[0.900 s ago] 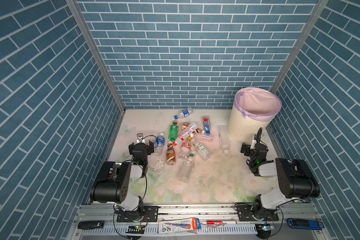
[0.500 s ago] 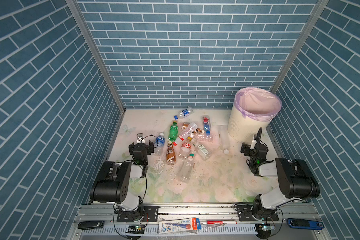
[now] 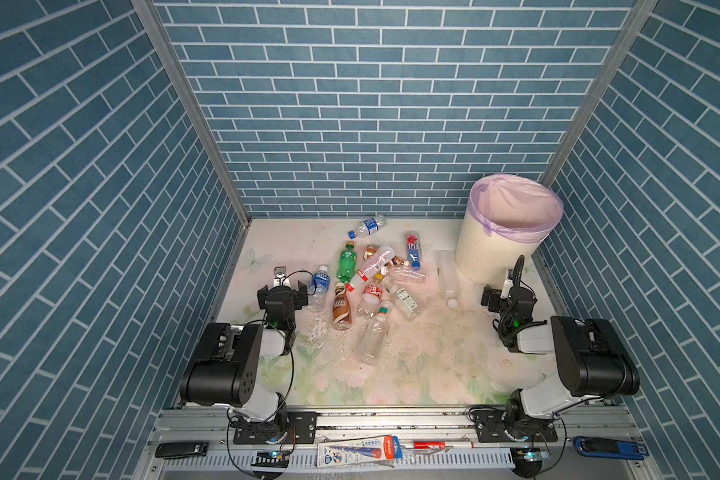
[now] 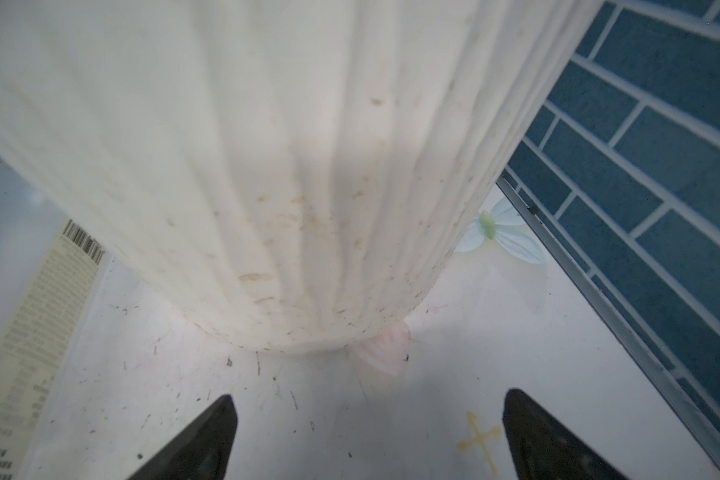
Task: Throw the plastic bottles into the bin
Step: 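Grasp the frosted clear bottle beside the bin with the right gripper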
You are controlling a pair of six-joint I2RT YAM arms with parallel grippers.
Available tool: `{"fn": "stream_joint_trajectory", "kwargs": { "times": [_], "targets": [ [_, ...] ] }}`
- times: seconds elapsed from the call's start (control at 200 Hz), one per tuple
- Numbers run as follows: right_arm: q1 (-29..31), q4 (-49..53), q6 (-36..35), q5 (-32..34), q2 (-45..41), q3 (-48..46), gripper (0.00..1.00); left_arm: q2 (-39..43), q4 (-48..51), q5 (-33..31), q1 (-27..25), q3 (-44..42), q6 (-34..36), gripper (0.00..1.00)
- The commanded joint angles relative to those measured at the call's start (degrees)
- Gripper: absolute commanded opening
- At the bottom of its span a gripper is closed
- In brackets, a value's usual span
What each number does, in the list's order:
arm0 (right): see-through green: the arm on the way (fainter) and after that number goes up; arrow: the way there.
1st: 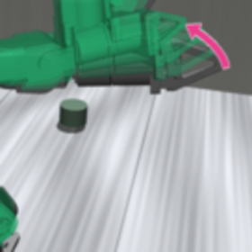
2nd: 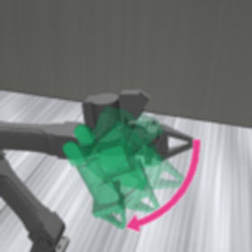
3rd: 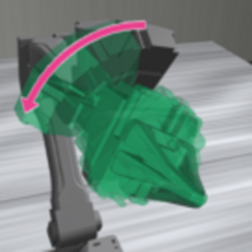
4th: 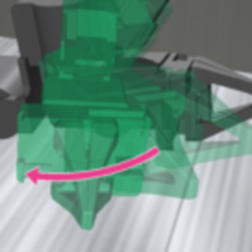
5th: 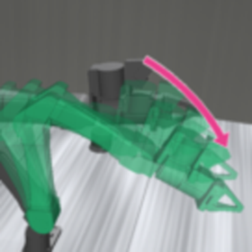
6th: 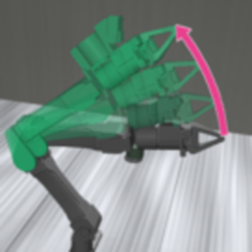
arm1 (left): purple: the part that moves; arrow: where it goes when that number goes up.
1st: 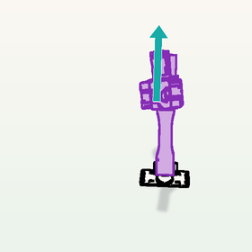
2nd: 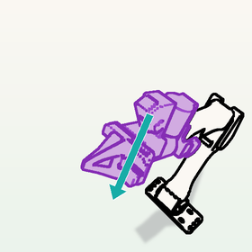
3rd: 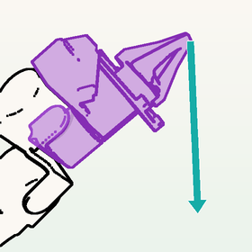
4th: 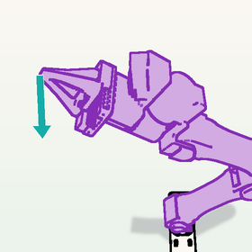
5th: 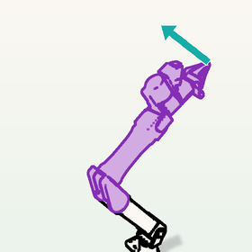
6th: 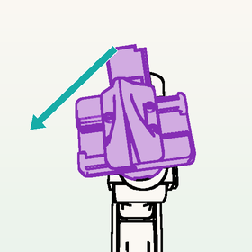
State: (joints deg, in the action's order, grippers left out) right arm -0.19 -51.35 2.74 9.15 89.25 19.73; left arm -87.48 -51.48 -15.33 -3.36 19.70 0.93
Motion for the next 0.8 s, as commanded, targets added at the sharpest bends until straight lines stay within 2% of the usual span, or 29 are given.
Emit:
{"fn": "stream_joint_trajectory", "kwargs": {
  "times": [0.0, 0.22, 0.335, 0.425, 0.61, 0.665, 0.735, 0.795],
  "targets": [
    [-0.34, -0.14, 0.42, -0.53, -1.0, 1.88, 0.99, 0.09, -0.64, -0.05, 0.1, 0.95, 0.48, 0.99],
    [-0.25, -0.29, 0.17, -0.07, -1.32, 1.68, 0.99, 0.04, -0.64, 0.04, 0.1, 0.95, 0.47, 0.99],
    [0.18, 5.52, 0.46, 2.78, -6.81, 2.43, 0.99, 0.94, 1.47, 2.38, 0.1, 1.91, 1.52, 0.99],
    [2.63, 10.69, -0.43, 8.46, -10.34, 4.0, 0.99, 6.32, 12.4, 4.27, -0.26, 5.28, 2.55, 0.99],
    [5.6, 15.61, 0.42, 16.14, -15.92, 4.99, 0.99, 13.28, 28.64, -5.64, -0.78, 12.03, -3.21, 0.99],
    [5.81, 16.94, 3.23, 16.41, -18.74, 4.48, 0.99, 14.46, 33.56, -8.25, -1.7, 14.56, -6.14, 0.99],
    [5.88, 19.06, 7.64, 15.3, -22.2, 3.83, 0.99, 15.99, 42.34, -8.45, -2.51, 18.88, -10.66, 0.99],
    [5.81, 25.09, 10.44, 13.26, -25.12, 5.24, 0.99, 17.23, 49.57, -7.77, -3.25, 22.75, -15.5, 0.99]
  ]
}}
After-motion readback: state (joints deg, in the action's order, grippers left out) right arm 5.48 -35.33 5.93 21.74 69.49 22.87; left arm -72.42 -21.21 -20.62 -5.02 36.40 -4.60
